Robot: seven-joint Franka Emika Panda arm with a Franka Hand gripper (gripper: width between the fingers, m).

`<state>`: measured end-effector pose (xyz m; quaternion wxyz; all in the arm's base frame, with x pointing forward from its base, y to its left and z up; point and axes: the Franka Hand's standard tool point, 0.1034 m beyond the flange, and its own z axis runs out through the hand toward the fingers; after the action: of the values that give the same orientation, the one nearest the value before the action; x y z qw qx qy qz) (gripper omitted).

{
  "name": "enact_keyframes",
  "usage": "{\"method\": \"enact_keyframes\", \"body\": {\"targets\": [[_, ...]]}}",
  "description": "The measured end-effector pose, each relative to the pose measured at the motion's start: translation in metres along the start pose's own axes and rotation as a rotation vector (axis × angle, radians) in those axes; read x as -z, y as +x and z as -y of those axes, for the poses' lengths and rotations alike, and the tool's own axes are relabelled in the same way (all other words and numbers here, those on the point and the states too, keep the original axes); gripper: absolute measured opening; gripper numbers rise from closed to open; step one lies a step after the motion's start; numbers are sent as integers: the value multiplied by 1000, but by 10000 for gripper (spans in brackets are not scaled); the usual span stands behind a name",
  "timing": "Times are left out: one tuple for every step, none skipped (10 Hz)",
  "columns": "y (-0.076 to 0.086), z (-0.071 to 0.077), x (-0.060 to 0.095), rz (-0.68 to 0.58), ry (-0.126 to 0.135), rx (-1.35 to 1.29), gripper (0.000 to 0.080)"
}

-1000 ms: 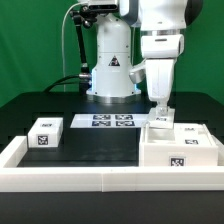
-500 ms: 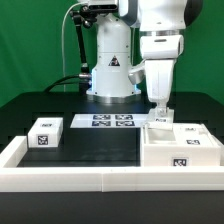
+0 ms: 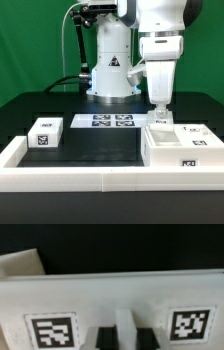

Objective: Assemble cabinet

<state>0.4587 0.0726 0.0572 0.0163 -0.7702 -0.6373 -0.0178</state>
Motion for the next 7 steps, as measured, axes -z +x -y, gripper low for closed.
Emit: {"method": "enact_keyframes", "body": {"targets": [[0, 0, 0, 0, 0, -1, 70], [0, 0, 0, 0, 0, -1, 70], [0, 0, 0, 0, 0, -1, 70], [0, 0, 0, 0, 0, 1, 70], [-3, -4, 1, 3, 4, 30, 70], [-3, -9, 1, 5, 6, 57, 70], [-2, -12, 2, 5, 6, 66, 70]]}}
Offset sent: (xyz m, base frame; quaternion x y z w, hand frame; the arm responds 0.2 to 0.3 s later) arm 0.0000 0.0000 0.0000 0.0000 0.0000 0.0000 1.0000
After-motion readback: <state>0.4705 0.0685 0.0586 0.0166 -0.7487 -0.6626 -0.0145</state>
